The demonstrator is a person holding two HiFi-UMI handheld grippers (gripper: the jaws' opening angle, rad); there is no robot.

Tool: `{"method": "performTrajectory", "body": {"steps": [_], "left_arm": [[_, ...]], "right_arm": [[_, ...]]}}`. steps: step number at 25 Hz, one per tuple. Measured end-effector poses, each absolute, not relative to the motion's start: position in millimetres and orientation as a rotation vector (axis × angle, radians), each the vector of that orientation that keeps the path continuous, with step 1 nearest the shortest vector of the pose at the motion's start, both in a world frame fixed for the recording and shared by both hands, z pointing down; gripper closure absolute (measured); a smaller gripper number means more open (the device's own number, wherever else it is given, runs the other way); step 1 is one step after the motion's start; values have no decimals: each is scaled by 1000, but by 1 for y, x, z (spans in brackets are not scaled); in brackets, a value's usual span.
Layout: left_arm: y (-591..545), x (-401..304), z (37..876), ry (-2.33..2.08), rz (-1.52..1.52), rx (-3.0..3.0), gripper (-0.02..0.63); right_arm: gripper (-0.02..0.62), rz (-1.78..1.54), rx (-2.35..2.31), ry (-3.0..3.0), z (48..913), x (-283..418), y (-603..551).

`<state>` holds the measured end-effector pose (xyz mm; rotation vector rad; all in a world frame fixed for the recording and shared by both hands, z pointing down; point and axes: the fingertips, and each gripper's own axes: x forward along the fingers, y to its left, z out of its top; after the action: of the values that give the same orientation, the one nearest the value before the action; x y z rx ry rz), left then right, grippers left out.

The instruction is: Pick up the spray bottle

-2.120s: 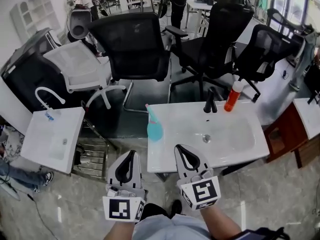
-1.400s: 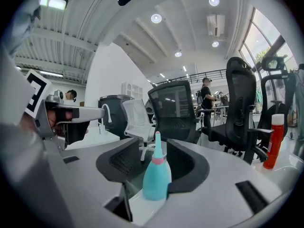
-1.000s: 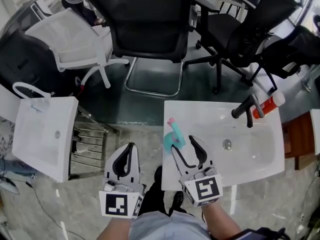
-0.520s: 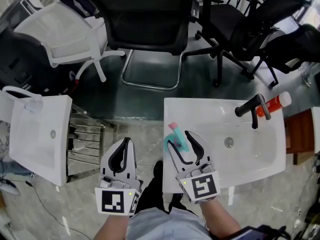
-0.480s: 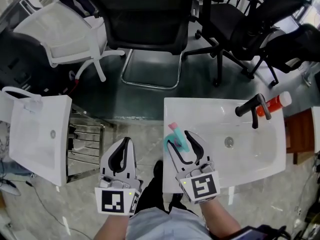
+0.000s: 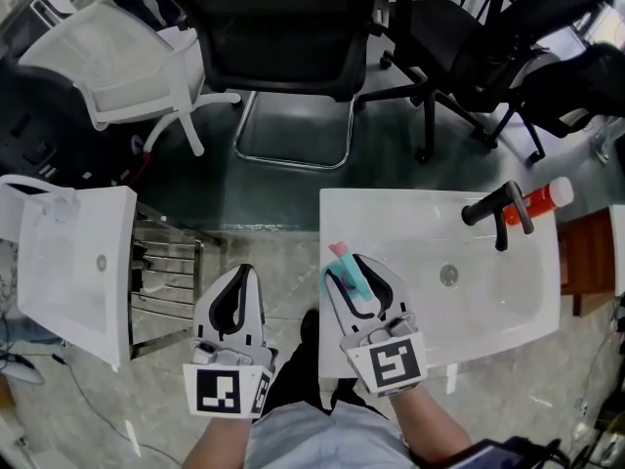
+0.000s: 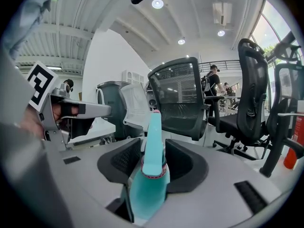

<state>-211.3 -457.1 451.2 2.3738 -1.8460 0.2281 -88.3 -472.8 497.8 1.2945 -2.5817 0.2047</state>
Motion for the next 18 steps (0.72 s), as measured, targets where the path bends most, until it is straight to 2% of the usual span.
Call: {"method": "performTrajectory", "body": {"steps": [5, 18], "left_arm": [[-458, -212, 451, -1848, 231, 2374, 588], [-457, -210, 440, -1863, 219, 2387, 588]], "right_arm": [[443, 204, 1302, -2585, 497, -88, -474], [451, 192, 1306, -2591, 489, -87, -472]]}}
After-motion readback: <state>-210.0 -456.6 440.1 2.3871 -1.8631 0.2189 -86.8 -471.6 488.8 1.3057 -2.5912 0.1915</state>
